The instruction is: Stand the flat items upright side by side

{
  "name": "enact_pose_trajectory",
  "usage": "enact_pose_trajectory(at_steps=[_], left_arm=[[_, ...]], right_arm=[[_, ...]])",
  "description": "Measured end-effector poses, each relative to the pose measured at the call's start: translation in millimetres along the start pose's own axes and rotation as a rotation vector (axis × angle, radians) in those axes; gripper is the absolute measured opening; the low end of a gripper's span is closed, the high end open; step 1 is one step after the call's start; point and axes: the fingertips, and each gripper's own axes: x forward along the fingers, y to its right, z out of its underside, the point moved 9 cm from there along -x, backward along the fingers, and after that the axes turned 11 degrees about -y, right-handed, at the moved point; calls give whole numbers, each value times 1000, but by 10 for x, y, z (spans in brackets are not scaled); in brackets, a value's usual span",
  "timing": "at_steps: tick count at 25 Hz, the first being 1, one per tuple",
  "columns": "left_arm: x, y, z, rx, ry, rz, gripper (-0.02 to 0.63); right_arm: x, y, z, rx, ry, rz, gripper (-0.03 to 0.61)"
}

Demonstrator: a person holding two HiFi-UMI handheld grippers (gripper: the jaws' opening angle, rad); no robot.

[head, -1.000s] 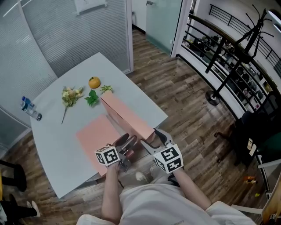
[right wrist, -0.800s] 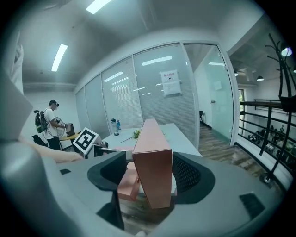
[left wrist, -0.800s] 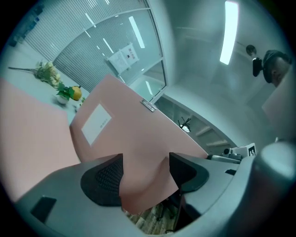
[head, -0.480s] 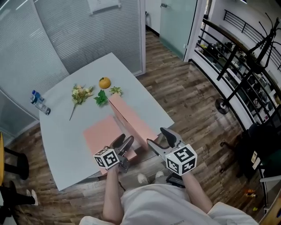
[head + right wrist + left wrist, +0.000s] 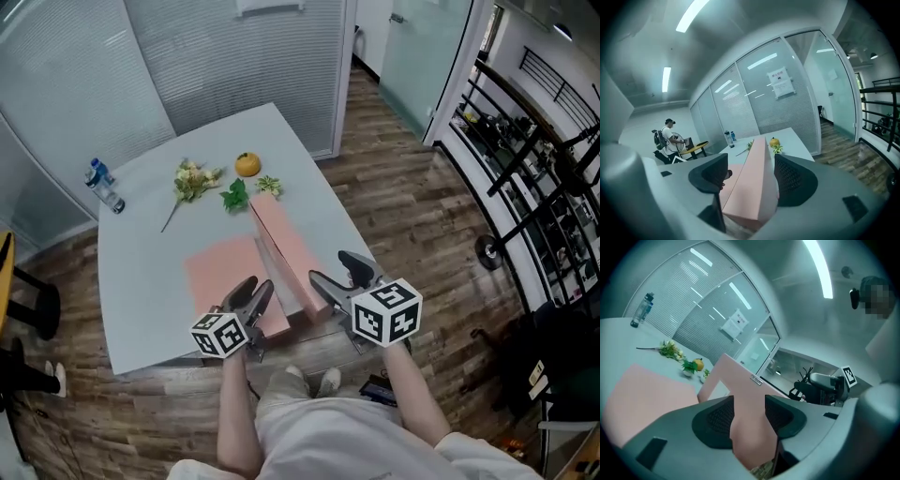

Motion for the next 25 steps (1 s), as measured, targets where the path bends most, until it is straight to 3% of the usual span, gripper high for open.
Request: enact_pose_trajectory(at_steps=[6, 9, 16, 20, 25], left_arm=[[44, -21, -181, -45, 43, 55, 207], [190, -140, -229, -80, 3, 114, 207], [464, -481, -363, -70, -73, 195, 213], [510, -675, -379, -85, -102, 238, 213], [613, -793, -409, -112, -135, 316, 212]], right_arm=[[211, 61, -152, -16, -61, -10, 310], [367, 79, -233, -12, -99, -5, 310], [826, 106, -499, -31, -188, 19, 310], [1057, 95, -554, 17, -242, -1, 321], [1253, 117, -695, 51, -248, 77, 330]])
